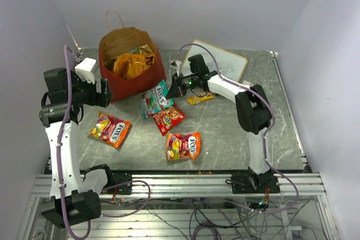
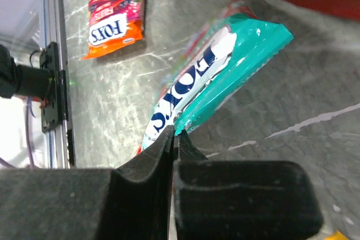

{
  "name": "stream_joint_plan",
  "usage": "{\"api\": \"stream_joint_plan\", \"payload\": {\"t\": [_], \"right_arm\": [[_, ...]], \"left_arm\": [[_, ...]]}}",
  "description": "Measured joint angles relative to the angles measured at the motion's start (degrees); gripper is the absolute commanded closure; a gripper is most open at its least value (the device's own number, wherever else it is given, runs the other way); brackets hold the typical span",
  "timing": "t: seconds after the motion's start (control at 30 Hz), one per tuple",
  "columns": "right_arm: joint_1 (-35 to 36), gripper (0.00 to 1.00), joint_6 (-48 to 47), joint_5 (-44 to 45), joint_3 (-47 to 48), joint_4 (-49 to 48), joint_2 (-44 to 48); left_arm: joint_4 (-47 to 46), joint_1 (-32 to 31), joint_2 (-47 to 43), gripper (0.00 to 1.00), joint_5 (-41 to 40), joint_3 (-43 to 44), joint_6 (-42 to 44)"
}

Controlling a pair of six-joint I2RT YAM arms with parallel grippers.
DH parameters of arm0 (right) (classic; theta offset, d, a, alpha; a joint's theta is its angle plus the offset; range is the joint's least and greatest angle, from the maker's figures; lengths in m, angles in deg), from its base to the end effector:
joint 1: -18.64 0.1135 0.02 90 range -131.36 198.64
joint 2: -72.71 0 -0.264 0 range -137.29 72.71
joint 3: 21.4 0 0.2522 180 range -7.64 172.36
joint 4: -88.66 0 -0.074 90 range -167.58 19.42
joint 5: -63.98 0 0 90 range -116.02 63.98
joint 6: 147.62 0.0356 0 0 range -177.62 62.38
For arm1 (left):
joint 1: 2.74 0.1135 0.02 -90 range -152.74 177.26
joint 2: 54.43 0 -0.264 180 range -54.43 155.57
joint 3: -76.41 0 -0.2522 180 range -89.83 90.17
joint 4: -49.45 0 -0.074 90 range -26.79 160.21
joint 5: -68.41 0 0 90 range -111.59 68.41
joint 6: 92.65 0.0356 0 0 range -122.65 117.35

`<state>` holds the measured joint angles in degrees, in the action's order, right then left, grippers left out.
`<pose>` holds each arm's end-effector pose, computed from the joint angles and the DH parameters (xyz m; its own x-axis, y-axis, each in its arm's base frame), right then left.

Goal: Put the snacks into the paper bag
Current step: Pick up the snack from the center of the board.

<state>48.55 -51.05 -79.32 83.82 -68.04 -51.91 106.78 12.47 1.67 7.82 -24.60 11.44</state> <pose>0.4000 0.2630 0.1824 -0.6765 -0.3103 -0.6679 -0.7362 0.2614 0.6242 0.1896 0.0334 0.3713 -0.4898 0.0866 -0.8675 0.2902 0.9545 -0.0686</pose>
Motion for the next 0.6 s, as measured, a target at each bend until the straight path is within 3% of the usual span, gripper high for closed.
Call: {"api": "stream_joint_plan", "payload": {"t": [0.3,0.6], "right_arm": [[-0.1,1.0,-18.2,1.7,-2.7,10.2,16.1],[-0.4,1.0,-28.6,5.1,-4.2,19.7,20.3]], "left_arm": [[2.7,0.0,0.0,0.13,8.2,5.0,2.6],[4.3,-1.5,0.3,0.14,11.3,7.1,3.9]]}}
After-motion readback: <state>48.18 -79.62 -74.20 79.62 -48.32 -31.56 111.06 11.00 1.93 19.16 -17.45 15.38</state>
